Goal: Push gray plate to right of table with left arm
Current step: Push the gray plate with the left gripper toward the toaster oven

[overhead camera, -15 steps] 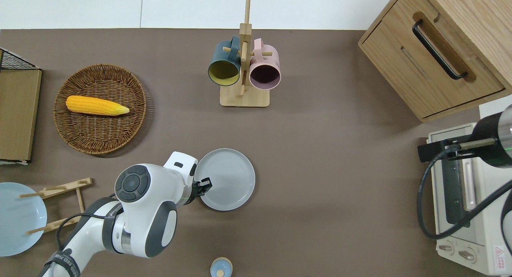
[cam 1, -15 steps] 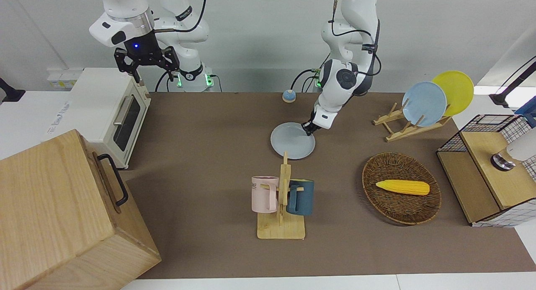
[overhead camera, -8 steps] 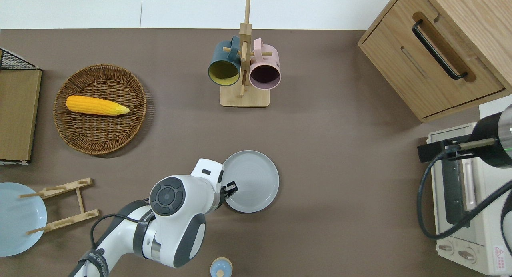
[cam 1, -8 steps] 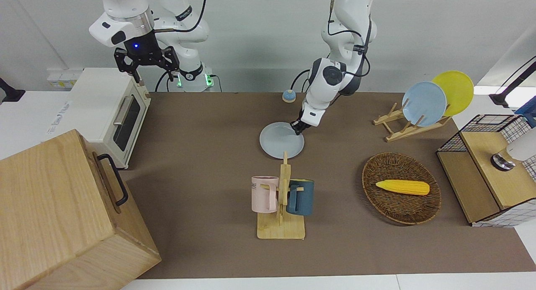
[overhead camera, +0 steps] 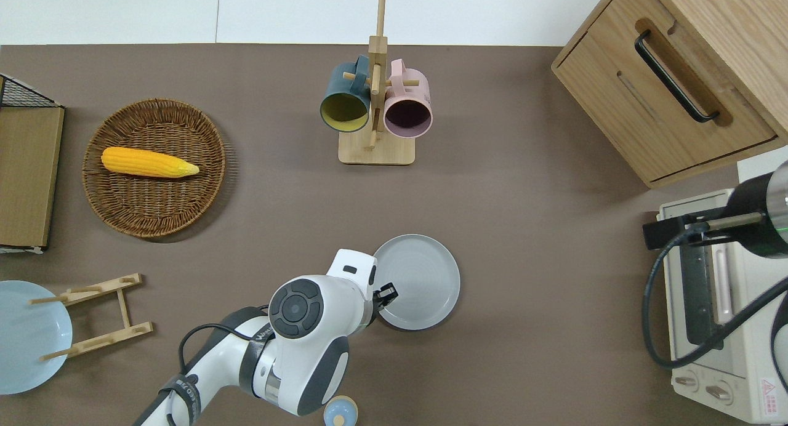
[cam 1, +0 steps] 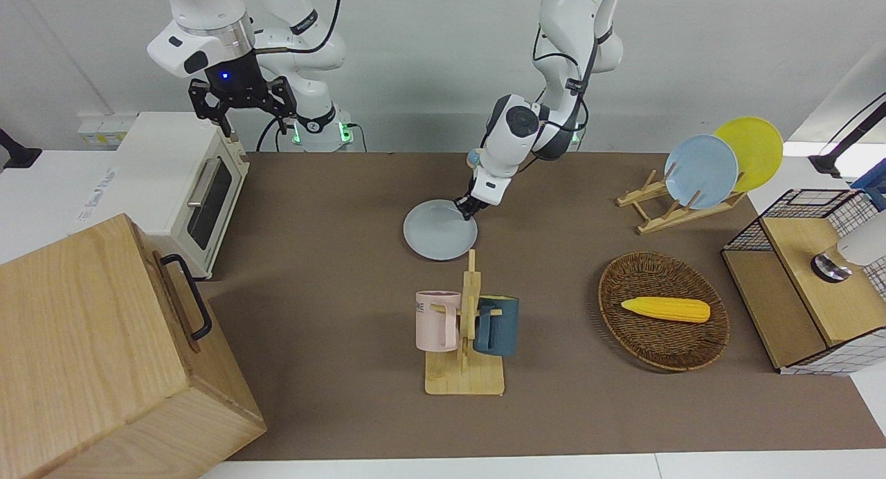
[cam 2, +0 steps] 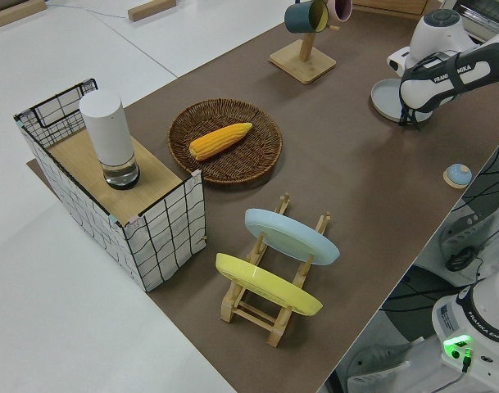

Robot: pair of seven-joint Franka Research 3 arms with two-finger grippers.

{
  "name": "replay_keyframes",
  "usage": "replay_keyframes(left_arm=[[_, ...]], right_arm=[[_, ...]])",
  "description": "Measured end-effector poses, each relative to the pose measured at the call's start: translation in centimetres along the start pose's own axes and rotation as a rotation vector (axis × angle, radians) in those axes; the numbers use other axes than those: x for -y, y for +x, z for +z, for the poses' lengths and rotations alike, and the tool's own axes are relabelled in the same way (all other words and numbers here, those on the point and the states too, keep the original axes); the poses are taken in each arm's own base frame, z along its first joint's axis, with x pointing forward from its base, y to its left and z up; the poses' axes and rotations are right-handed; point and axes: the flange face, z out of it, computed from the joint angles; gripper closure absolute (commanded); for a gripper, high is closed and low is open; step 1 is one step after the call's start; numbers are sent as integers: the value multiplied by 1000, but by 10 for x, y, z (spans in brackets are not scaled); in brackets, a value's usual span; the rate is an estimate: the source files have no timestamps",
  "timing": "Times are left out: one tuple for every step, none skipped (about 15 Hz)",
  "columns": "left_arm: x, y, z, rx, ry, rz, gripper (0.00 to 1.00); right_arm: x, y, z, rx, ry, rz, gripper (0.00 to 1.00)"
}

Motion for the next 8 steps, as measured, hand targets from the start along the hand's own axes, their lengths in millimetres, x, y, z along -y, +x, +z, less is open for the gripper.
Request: replay_keyframes(left_arm=[[-6,-6,3,-1,-15,-7,1000],[-10,-11,6,-4,-29,-12,1000],[-15,-16,9,-5,-44,-18,1000],[-19,-19,11,-7,-57,-23,1000],[-22,-22,13,-6,-69,-29,1000],[-27,-24,14,-2,-80,-33,1000],[-32,-27,17,5,-91,-37,1000],[-38,-30,19,13,-103,-43,1000]], right_arm=[[0,0,0,0,0,0,5],[0,0,0,0,0,0,5],[0,0,0,0,0,0,5],[0,0,0,0,0,0,5],[0,0,0,0,0,0,5],[0,0,0,0,0,0,5],[0,0,0,0,0,0,5],[0,0,0,0,0,0,5]])
